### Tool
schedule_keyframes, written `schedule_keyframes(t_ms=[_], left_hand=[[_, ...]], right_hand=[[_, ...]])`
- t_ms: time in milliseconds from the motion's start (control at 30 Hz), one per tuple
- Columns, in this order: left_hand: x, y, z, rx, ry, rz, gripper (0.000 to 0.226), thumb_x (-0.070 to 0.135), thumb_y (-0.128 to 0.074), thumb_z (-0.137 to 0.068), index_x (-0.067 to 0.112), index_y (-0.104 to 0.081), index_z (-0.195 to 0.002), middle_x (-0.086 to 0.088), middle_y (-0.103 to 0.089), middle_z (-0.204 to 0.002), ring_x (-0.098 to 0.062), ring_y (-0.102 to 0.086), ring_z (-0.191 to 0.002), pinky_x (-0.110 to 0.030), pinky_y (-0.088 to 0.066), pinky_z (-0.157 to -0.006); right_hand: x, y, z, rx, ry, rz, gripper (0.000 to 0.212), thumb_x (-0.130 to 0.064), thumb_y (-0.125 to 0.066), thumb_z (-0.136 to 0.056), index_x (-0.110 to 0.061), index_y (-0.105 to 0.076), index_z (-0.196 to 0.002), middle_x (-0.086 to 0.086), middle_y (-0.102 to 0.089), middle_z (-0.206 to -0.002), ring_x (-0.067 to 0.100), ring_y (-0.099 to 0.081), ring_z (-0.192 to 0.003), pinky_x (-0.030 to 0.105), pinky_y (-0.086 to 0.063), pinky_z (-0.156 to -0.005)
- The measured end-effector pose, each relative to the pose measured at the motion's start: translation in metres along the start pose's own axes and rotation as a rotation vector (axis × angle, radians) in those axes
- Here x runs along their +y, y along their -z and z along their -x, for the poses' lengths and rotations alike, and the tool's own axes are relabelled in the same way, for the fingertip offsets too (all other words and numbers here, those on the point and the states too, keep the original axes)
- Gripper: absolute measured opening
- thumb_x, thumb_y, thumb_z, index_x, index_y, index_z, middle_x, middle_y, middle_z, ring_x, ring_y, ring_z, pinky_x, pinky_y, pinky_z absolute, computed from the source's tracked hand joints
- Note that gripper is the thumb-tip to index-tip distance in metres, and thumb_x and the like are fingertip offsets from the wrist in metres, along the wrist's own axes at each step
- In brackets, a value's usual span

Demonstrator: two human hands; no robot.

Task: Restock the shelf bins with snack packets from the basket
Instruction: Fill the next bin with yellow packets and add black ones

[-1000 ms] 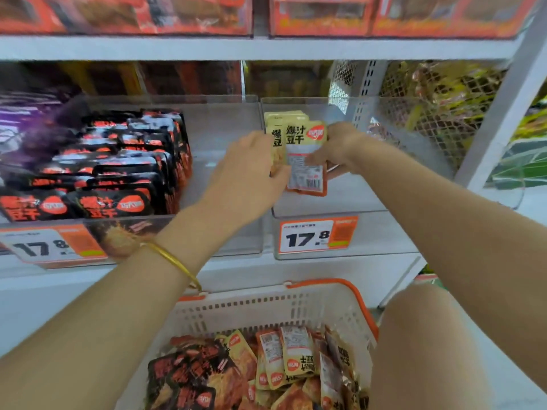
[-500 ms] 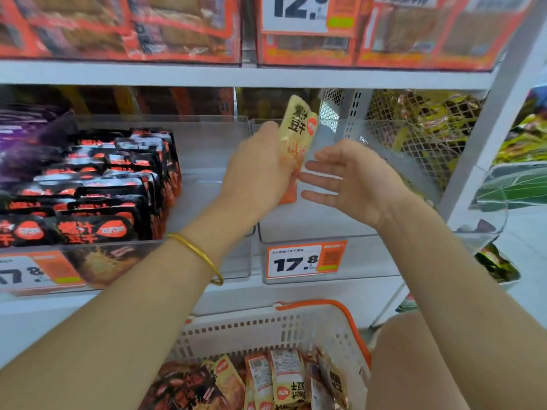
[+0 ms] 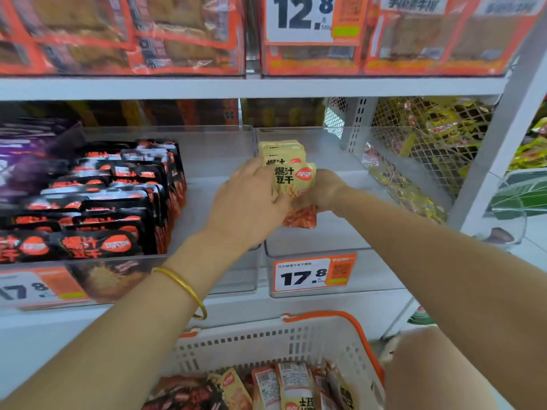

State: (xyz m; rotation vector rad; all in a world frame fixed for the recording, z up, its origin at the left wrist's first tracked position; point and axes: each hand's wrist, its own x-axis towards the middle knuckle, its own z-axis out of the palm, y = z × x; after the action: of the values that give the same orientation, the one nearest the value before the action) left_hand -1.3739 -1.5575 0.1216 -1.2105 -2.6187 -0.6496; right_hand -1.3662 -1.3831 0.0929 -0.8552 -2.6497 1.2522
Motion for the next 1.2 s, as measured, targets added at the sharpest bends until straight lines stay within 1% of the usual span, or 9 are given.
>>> schedule_keyframes(t_ms=[133,400,600,767,833,933,1000,1067,1200], left_hand=[[-0.002,-0.002,-0.002,0.018,-0.007,0.053,0.051,0.034,-0.048,-0.084,0.006,-0.053,-0.126,-0.006,-0.04,-0.145,-0.023,-0.04,-0.131,-0.041,-0.037,-0.107],[-0.006,-0.007,-0.002,0.031,0.015,0.09,0.053,0.024,-0.053,-0.086,0.005,-0.046,-0.135,-0.007,-0.027,-0.154,-0.021,-0.028,-0.14,-0.036,-0.027,-0.114],[-0.001,-0.002,0.004,0.06,0.024,0.17,0.051,0.026,-0.053,-0.093,0.01,-0.041,-0.14,0.0,-0.026,-0.154,-0.014,-0.025,-0.139,-0.022,-0.019,-0.108],[-0.002,0.003,0.021,0.177,-0.006,0.231,0.048,0.028,-0.054,-0.092,0.013,-0.046,-0.137,0.001,-0.034,-0.15,-0.011,-0.026,-0.138,-0.008,-0.011,-0.102],[-0.003,0.011,0.043,0.304,-0.067,0.282,0.043,0.029,-0.052,-0.088,0.011,-0.055,-0.127,-0.001,-0.048,-0.137,-0.011,-0.036,-0.129,-0.003,-0.012,-0.102],[-0.011,0.009,0.094,0.407,-0.151,0.327,0.032,0.02,-0.046,-0.082,0.009,-0.063,-0.107,0.004,-0.057,-0.113,-0.011,-0.047,-0.111,-0.015,-0.031,-0.097],[-0.022,-0.006,0.127,0.317,-0.176,0.293,0.027,0.016,-0.046,-0.081,0.009,-0.064,-0.099,0.005,-0.06,-0.106,-0.011,-0.05,-0.104,-0.019,-0.036,-0.09],[-0.037,-0.029,0.151,0.149,-0.161,0.25,0.026,0.018,-0.044,-0.081,0.012,-0.065,-0.096,0.004,-0.062,-0.105,-0.013,-0.052,-0.102,-0.023,-0.04,-0.086],[-0.058,-0.073,0.166,-0.181,-0.067,0.159,0.034,0.025,-0.035,-0.078,0.014,-0.065,-0.09,0.002,-0.062,-0.096,-0.021,-0.056,-0.095,-0.039,-0.05,-0.076]], right_hand=[[0.005,-0.008,-0.017,0.139,-0.05,0.236,0.038,-0.038,-0.077,-0.074,-0.015,-0.062,-0.101,0.005,-0.066,-0.092,0.023,-0.065,-0.085,0.039,-0.057,-0.079],[0.0,-0.022,-0.027,0.195,-0.003,0.149,0.034,-0.024,-0.074,-0.075,-0.01,-0.05,-0.095,0.013,-0.067,-0.097,0.03,-0.067,-0.089,0.041,-0.056,-0.081],[-0.002,-0.02,-0.02,0.098,-0.123,0.099,0.033,-0.023,-0.07,-0.081,-0.005,-0.049,-0.099,0.011,-0.064,-0.084,0.018,-0.057,-0.054,0.018,-0.046,-0.035],[-0.015,-0.007,0.005,0.053,-0.147,0.136,0.04,-0.025,-0.072,-0.082,-0.003,-0.042,-0.097,0.018,-0.065,-0.087,0.018,-0.058,-0.053,0.027,-0.052,-0.055],[-0.024,0.008,0.031,0.099,-0.046,0.159,0.035,-0.019,-0.073,-0.083,-0.004,-0.041,-0.086,0.019,-0.066,-0.088,0.024,-0.064,-0.06,0.035,-0.055,-0.058],[-0.032,0.026,0.11,0.204,0.214,0.064,0.027,-0.014,-0.072,-0.083,-0.008,-0.046,-0.085,0.01,-0.061,-0.069,0.025,-0.07,-0.063,0.042,-0.058,-0.056],[-0.028,0.024,0.164,0.067,0.29,-0.038,0.019,-0.01,-0.07,-0.083,-0.008,-0.051,-0.084,0.006,-0.058,-0.064,0.017,-0.067,-0.053,0.036,-0.056,-0.047],[-0.013,-0.002,0.189,-0.205,0.239,0.039,0.011,-0.009,-0.068,-0.085,-0.007,-0.057,-0.085,0.004,-0.058,-0.066,0.019,-0.068,-0.056,0.032,-0.055,-0.046],[0.044,-0.105,0.15,-0.549,0.182,0.655,0.02,-0.014,-0.057,-0.092,-0.006,-0.06,-0.11,0.003,-0.061,-0.099,0.025,-0.061,-0.097,0.028,-0.047,-0.069]])
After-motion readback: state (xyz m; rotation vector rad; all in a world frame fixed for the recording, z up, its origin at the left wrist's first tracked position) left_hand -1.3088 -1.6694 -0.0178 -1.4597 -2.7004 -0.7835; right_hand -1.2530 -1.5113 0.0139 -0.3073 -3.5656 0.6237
